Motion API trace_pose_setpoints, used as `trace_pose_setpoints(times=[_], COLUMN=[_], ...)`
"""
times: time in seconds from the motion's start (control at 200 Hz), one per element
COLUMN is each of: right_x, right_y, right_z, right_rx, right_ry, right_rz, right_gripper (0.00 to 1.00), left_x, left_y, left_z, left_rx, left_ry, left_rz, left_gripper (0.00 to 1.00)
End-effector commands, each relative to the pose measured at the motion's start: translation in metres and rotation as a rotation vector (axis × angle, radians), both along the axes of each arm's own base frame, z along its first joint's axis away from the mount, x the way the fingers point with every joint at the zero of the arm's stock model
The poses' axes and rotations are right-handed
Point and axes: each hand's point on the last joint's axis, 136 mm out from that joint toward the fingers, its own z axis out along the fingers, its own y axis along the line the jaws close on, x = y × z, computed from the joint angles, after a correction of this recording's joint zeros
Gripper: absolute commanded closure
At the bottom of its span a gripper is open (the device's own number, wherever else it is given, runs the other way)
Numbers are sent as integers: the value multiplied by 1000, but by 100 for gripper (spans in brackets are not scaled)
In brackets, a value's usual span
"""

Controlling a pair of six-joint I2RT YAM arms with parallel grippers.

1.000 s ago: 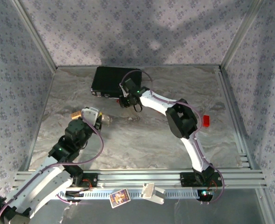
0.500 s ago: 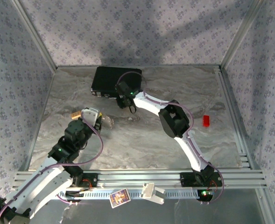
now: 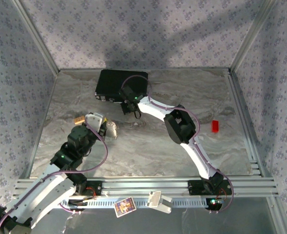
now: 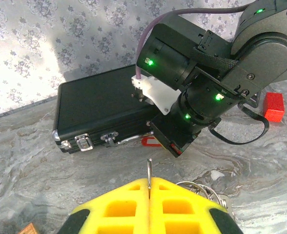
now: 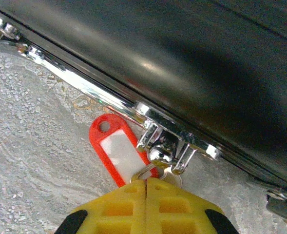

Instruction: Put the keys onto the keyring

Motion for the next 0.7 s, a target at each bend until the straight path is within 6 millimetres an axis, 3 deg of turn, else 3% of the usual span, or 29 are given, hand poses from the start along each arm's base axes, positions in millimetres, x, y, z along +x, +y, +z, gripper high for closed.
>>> trace_pose_setpoints(times=[0.0, 0.185, 0.38, 0.385, 0.565, 0.605, 0.695], right_x=[-10, -38, -89, -92, -142, -160, -186], right_y=[-5, -28, -71, -74, -123, -137, -157], right_z=[21, 63, 88, 82, 87, 73, 68], right_rx=[-14, 10, -11, -22, -92, -128, -141], right_ry=[-19, -57, -60, -48, -37, -11, 0], right_rz=[10, 36, 108, 111, 148, 167, 186], right_gripper=[100, 100, 100, 100, 100, 100, 100], left_x=[1, -2, -3, -3, -11, -12, -14], left_y=[-2, -12, -36, -38, -70, -76, -88], left_z=[15, 16, 13, 13, 8, 7, 4], left_rx=[-43, -52, -72, -72, -74, -79, -87], left_ry=[-44, -58, -40, -40, -13, -10, 4], left_rz=[-9, -68, -184, -192, -370, -400, -466], left_gripper=[100, 100, 100, 100, 100, 100, 100])
